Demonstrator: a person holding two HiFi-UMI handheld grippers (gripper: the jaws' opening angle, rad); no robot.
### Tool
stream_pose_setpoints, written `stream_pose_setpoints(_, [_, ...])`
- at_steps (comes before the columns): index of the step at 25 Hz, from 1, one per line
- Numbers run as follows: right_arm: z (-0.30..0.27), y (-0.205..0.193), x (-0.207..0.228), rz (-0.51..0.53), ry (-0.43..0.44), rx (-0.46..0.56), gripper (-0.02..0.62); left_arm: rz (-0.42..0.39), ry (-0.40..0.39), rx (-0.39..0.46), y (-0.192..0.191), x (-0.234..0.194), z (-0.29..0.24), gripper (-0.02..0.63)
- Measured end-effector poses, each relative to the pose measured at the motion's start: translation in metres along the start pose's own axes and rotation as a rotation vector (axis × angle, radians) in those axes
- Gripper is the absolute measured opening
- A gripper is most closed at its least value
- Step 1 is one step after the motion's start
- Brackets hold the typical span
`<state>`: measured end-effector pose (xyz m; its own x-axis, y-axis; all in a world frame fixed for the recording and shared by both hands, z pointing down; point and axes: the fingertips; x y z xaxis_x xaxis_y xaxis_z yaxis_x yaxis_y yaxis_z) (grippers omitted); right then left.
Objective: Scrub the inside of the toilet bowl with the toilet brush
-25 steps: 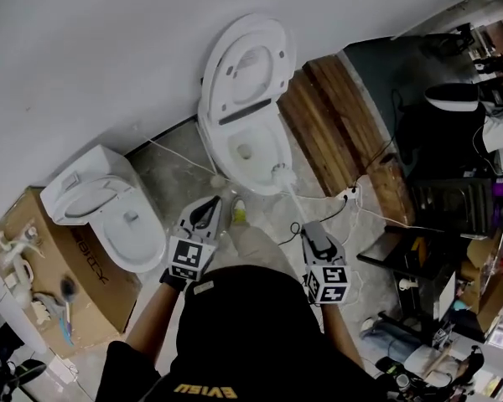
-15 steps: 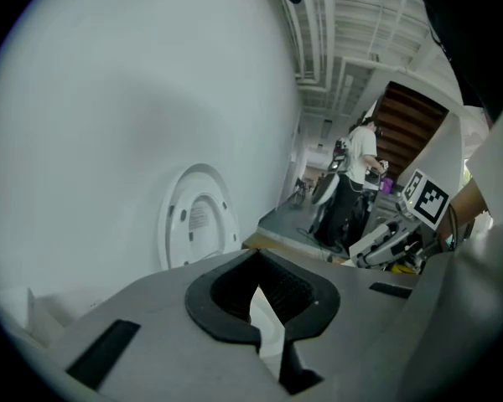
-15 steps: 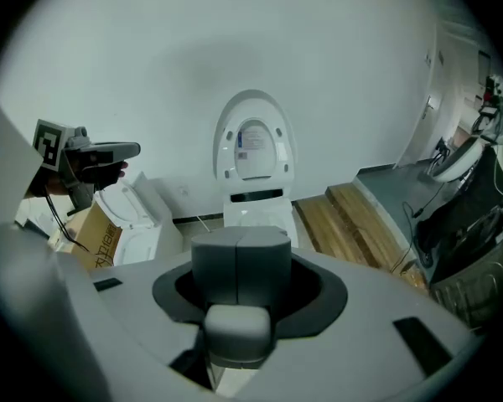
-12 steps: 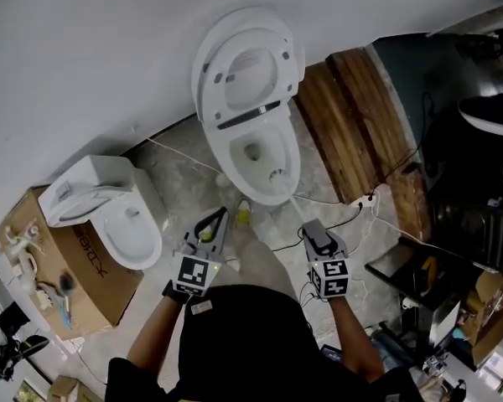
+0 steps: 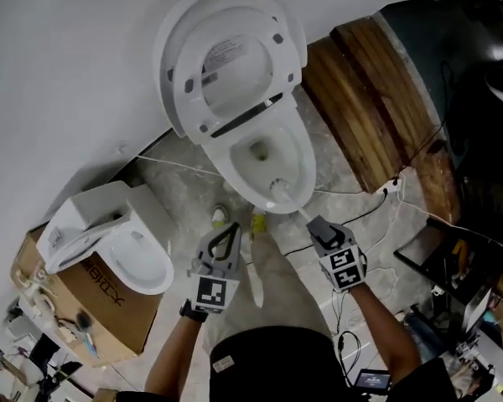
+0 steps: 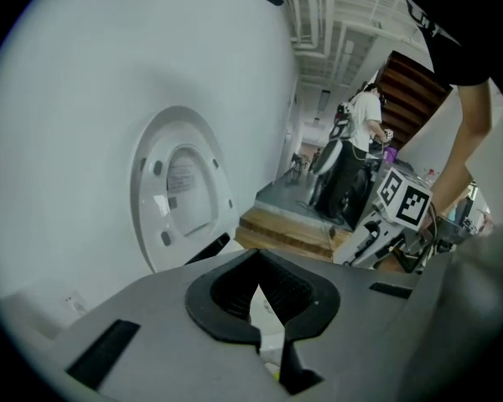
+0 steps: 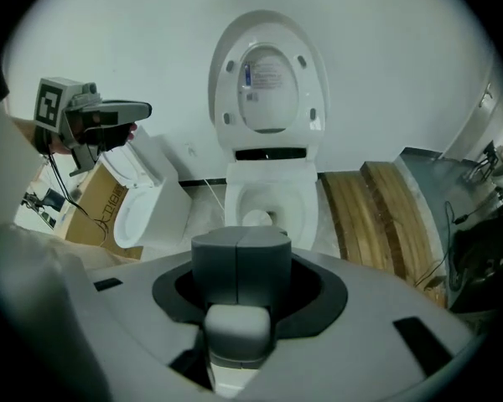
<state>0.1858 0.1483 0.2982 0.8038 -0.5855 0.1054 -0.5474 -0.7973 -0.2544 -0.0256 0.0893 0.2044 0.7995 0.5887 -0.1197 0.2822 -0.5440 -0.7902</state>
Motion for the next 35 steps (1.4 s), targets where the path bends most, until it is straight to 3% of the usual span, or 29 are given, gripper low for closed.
stream_pose_setpoints(5, [-0.099, 0.010, 0.015, -0.021, -0.007, -0.021, 0.172, -0.025, -0.055, -0.002, -0.037, -0.032, -0.067, 0.017])
stream_pose_setpoints(10, [-0.161, 0.017, 0.014, -0.075, 0.031, 0.000, 0.172, -0.011, -0.093, -0.002, -0.063, -0.040, -0.108, 0.017])
stream_pose_setpoints(15, [-0.201, 0.017, -0.006, -0.068, 0.082, 0.039, 0.172, 0.035, -0.120, -0.045, -0.103, -0.032, -0.131, 0.017])
stream_pose_setpoints(18, [-0.225, 0.004, -0.014, -0.086, 0.125, -0.001, 0.175, 0.007, -0.133, -0.077, -0.122, -0.029, -0.140, 0.017])
stream_pose_setpoints(25, [-0.243, -0.017, -0.016, -0.199, 0.194, -0.032, 0.175, -0.010, -0.138, -0.074, -0.119, -0.025, -0.150, 0.017])
stream_pose_setpoints(35, [-0.256, 0.021, -0.006, -0.020, 0.182, 0.007, 0.175, 0.003, -0.153, -0.070, -0.114, -0.003, -0.161, 0.018])
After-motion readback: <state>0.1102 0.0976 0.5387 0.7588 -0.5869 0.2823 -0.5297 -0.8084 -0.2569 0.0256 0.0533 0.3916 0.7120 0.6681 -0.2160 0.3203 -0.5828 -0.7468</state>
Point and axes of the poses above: the fingertips, and each gripper's own axes: z backward along the fingers, x to its right, y out of its top, and after that the axes turned 6 degrees about -x, right-handed
